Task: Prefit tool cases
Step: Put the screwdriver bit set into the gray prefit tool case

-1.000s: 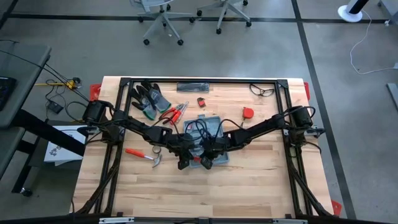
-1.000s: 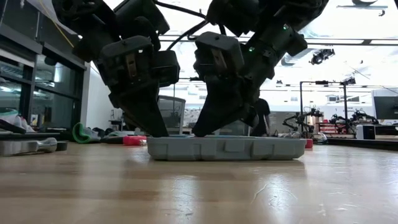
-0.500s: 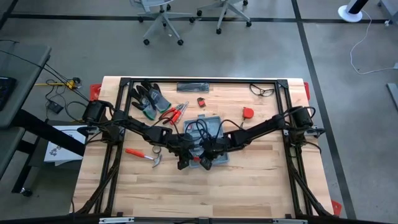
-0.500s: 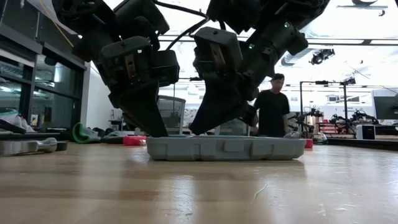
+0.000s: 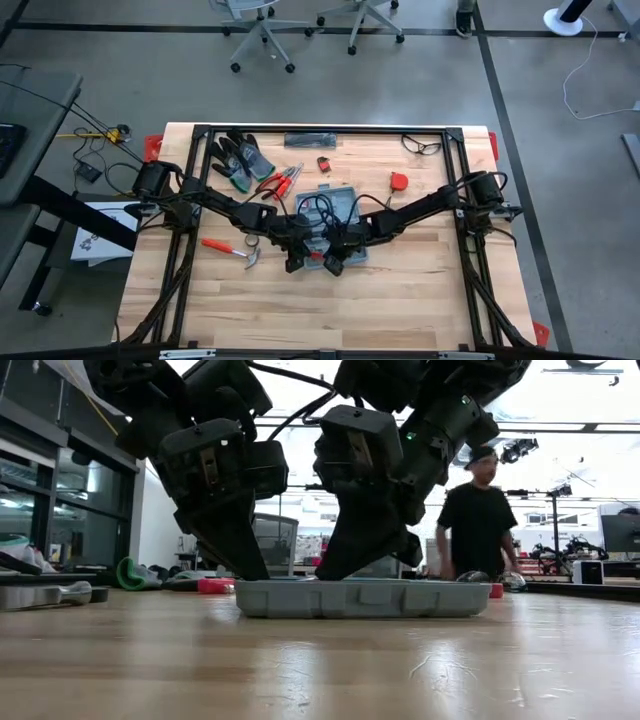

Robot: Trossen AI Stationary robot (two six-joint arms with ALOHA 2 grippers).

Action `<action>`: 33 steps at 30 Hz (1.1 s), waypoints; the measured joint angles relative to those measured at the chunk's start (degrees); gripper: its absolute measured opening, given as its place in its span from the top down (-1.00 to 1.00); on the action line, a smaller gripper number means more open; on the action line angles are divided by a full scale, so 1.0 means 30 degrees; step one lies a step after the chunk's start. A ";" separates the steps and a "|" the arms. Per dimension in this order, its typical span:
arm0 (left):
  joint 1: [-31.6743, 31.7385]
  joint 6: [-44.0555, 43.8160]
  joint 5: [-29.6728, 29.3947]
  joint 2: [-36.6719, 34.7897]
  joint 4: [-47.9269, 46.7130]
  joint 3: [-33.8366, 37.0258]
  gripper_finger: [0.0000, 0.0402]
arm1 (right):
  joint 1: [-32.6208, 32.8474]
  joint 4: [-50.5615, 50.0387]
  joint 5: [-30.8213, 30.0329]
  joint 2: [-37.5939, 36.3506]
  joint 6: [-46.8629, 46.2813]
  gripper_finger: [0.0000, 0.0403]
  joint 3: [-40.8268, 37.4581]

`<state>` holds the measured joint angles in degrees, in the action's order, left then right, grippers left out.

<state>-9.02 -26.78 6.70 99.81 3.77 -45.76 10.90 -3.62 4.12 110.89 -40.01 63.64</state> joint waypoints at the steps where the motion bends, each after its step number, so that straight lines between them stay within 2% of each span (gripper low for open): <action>1: 0.0000 -0.0001 0.0000 0.0000 -0.0002 0.0000 1.00 | -0.0058 0.0007 0.0153 0.0015 0.0015 1.00 0.0007; 25: 0.0000 -0.0184 -0.0015 0.0007 0.0109 0.0022 1.00 | -0.0583 -0.0053 0.0372 0.0109 0.0450 1.00 0.0007; 33: 0.0000 -0.0184 -0.0022 0.0007 0.0117 0.0022 1.00 | -0.0880 0.0907 0.0679 0.0298 0.0443 1.00 0.0006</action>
<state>-9.02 -27.33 6.63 99.83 4.12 -45.69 8.26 -0.90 6.16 111.79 -38.68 63.65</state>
